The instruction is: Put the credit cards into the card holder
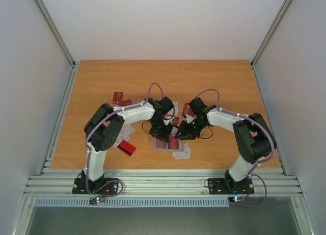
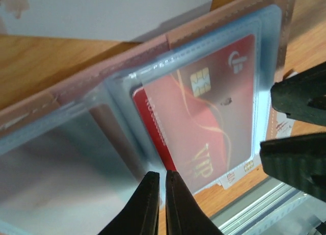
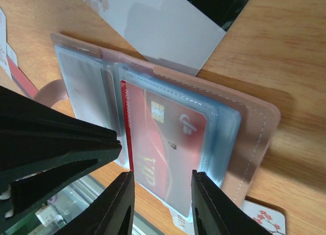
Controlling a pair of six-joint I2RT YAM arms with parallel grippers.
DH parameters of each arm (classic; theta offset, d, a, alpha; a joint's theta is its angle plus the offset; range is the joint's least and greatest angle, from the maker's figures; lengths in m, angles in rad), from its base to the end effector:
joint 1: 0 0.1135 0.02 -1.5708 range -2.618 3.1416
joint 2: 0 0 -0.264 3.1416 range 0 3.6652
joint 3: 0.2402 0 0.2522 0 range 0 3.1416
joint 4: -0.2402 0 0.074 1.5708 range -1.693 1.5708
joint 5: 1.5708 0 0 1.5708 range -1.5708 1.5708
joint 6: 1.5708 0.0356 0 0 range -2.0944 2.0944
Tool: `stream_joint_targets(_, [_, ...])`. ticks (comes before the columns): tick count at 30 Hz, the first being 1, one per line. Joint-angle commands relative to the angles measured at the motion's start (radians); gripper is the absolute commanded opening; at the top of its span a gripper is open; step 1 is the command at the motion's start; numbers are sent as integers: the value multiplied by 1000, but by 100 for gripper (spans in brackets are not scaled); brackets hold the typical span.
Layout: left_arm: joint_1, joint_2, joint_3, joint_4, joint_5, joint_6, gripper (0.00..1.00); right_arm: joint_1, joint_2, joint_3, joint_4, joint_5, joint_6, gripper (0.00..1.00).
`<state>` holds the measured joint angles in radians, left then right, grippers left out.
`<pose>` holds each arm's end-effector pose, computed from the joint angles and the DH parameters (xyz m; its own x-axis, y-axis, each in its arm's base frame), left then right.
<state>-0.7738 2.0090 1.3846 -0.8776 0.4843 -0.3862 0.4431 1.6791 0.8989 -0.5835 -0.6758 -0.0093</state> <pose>0.2553 -0.2726 0.1528 -0.9026 0.4159 0.1113 0.3254 0.8283 -0.4562 0.2486 0.1426 0.1467 -0.8799 -0.4256 -0.2113 -0.4589 0.6458 0.6102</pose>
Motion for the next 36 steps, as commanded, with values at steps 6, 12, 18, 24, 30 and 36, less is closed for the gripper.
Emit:
stream_joint_targets(6, [0, 88, 47, 8, 25, 25, 6, -7, 19, -5, -4, -1, 4, 33])
stream_joint_targets(12, [0, 109, 44, 8, 32, 30, 6, -7, 45, -15, 4, 1, 6, 33])
stream_joint_targets(18, [0, 117, 44, 6, 25, 35, 6, -7, 30, -6, -12, 5, -3, 34])
stream_joint_targets(24, [1, 120, 40, 6, 20, 36, 6, -7, 19, 12, -51, 29, -15, 35])
stream_joint_targets(30, [0, 123, 44, 7, 25, 34, 6, -7, 7, 3, -58, 38, -16, 36])
stream_joint_targets(36, [1, 123, 47, 9, 28, 30, 6, -7, 29, -9, 4, -22, 7, 36])
